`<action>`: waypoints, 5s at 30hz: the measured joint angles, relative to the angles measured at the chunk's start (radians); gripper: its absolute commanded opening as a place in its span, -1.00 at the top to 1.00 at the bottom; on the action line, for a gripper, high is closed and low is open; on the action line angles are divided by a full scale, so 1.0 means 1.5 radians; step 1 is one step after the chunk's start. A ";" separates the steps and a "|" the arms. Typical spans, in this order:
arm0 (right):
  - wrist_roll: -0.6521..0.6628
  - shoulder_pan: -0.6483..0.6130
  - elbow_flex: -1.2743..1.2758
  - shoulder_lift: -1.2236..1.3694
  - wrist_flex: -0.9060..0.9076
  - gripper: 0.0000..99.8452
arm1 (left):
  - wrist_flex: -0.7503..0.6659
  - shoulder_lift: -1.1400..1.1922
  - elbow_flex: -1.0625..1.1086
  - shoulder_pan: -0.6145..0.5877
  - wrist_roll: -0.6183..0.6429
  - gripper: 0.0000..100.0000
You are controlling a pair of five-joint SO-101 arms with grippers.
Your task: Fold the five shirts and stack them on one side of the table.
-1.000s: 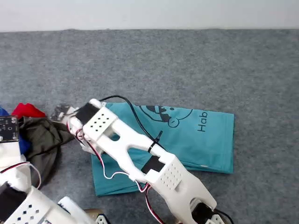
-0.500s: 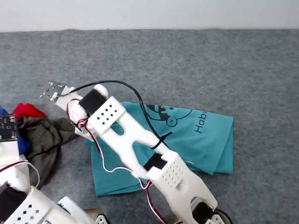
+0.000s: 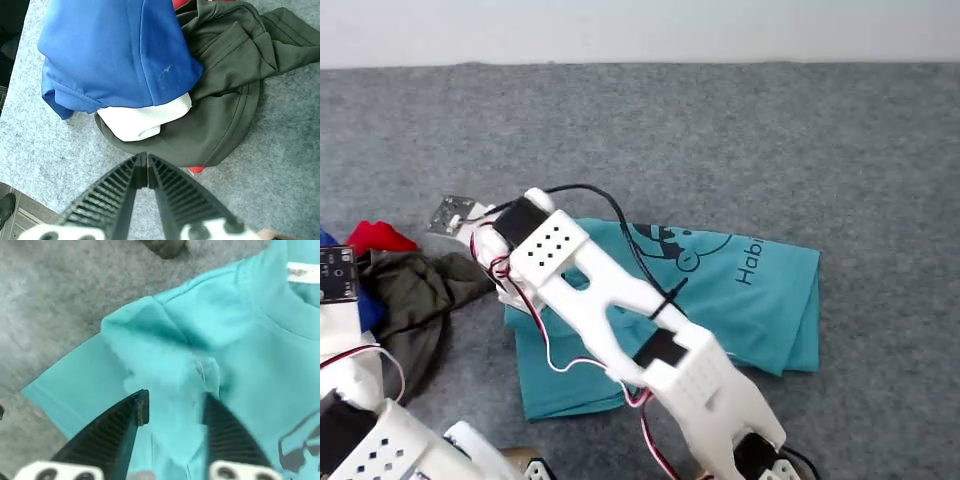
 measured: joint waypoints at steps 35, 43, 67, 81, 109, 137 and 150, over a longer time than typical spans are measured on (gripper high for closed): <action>0.038 0.474 0.753 -0.502 0.000 0.98 | -0.009 0.000 0.038 0.000 0.000 0.97; 0.034 0.524 0.874 -0.631 -0.023 0.88 | -0.009 0.000 0.108 0.000 0.000 0.97; 0.166 0.621 1.068 -0.639 -0.269 0.81 | -0.010 0.000 0.123 0.000 0.000 0.97; 0.280 0.677 1.173 -0.640 -0.384 0.82 | -0.005 0.000 0.123 0.000 0.000 0.97; 0.417 0.772 1.098 -0.653 -0.296 0.76 | -0.005 0.000 0.123 0.000 0.000 0.97; 0.482 0.833 1.059 -0.570 -0.377 0.98 | -0.005 0.000 0.123 0.000 0.000 0.97; 0.572 0.906 1.003 -0.576 -0.328 0.68 | -0.005 0.000 0.123 0.000 0.000 0.97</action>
